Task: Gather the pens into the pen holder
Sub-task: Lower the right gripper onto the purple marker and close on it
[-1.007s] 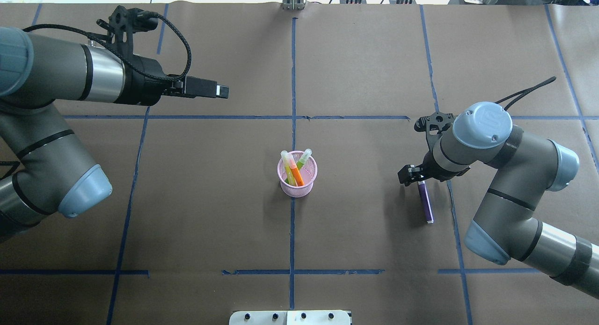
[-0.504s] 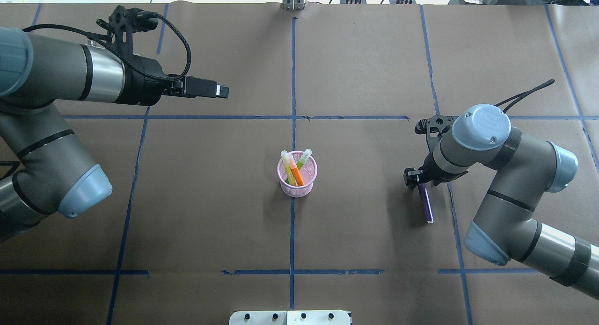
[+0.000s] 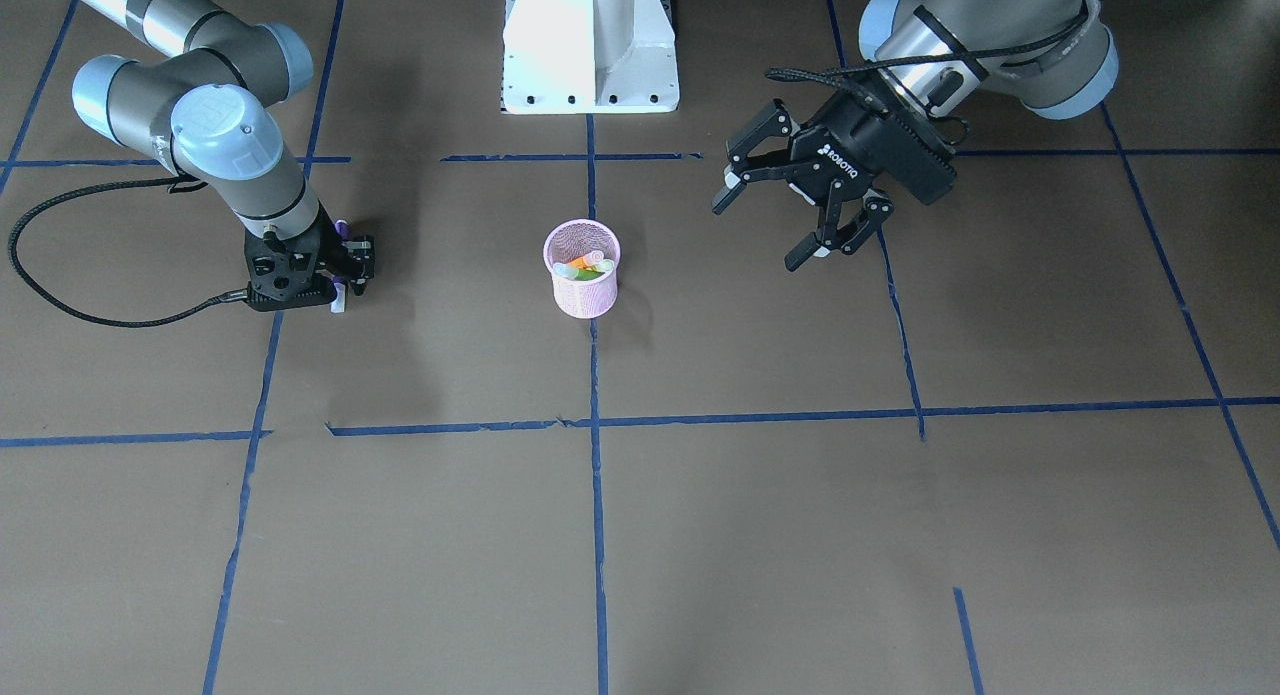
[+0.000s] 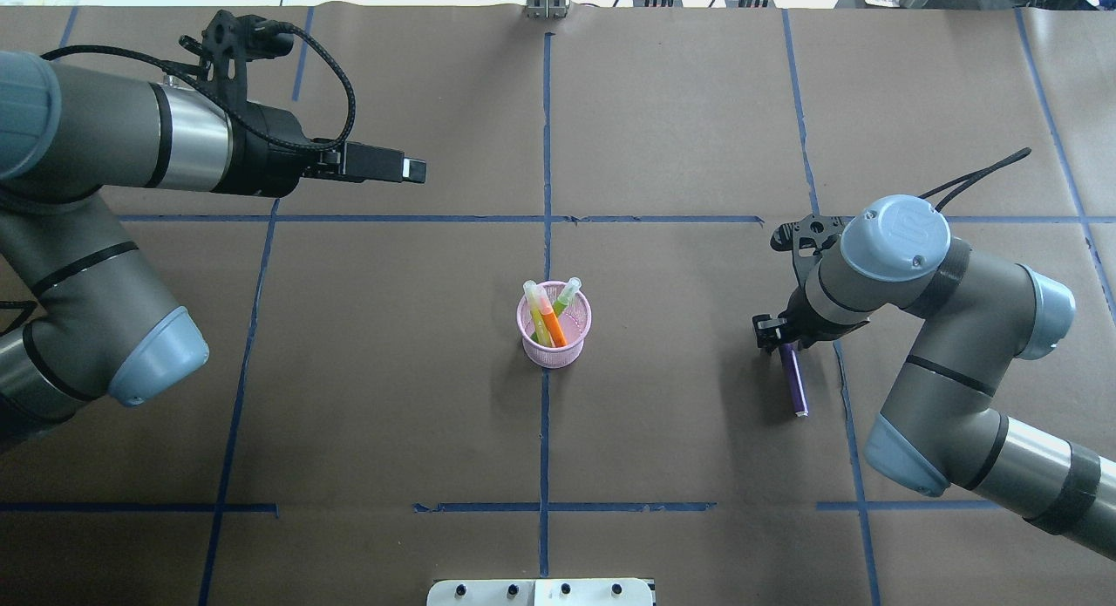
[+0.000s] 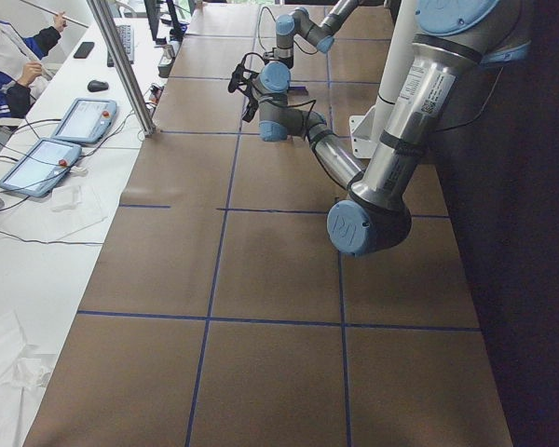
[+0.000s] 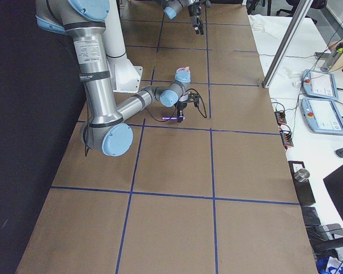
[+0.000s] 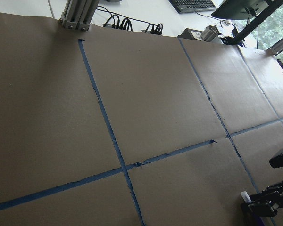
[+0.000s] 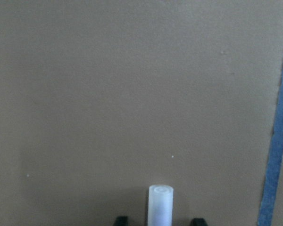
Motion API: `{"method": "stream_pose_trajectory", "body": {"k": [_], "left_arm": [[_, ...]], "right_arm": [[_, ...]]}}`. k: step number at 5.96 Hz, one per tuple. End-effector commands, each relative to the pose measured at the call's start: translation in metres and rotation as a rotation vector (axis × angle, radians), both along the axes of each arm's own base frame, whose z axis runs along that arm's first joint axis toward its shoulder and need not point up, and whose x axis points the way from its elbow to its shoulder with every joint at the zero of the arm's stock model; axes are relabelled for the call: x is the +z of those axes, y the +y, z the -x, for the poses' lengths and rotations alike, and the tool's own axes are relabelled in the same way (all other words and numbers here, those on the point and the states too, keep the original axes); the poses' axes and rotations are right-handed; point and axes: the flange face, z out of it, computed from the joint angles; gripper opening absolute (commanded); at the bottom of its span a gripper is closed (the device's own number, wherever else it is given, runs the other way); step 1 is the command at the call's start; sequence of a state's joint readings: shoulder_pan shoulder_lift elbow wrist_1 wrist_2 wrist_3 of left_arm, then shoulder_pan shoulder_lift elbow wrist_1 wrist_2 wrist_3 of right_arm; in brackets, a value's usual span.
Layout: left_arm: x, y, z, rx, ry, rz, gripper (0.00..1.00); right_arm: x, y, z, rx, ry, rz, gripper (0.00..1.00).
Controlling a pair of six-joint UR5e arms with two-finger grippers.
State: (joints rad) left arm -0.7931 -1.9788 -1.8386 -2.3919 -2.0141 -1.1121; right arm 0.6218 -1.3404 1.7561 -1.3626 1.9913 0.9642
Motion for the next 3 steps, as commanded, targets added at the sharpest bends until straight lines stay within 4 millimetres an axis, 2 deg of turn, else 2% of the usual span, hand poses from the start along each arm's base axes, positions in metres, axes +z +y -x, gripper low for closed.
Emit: {"method": "stream_pose_trajectory", "body": {"k": [1,3], "left_arm": [[0.0002,-0.0001,-0.0001,0.000,0.000,0.000,1.00],[0.0045,0.0018,-0.0007,0.003,-0.003,0.003,1.00]], "right_arm": [[-0.0096,-0.0001,-0.0023,0.002,-0.017,-0.011,0.00],[-0.0153,0.0003,-0.0015,0.003,-0.025,-0.017,0.00]]}}
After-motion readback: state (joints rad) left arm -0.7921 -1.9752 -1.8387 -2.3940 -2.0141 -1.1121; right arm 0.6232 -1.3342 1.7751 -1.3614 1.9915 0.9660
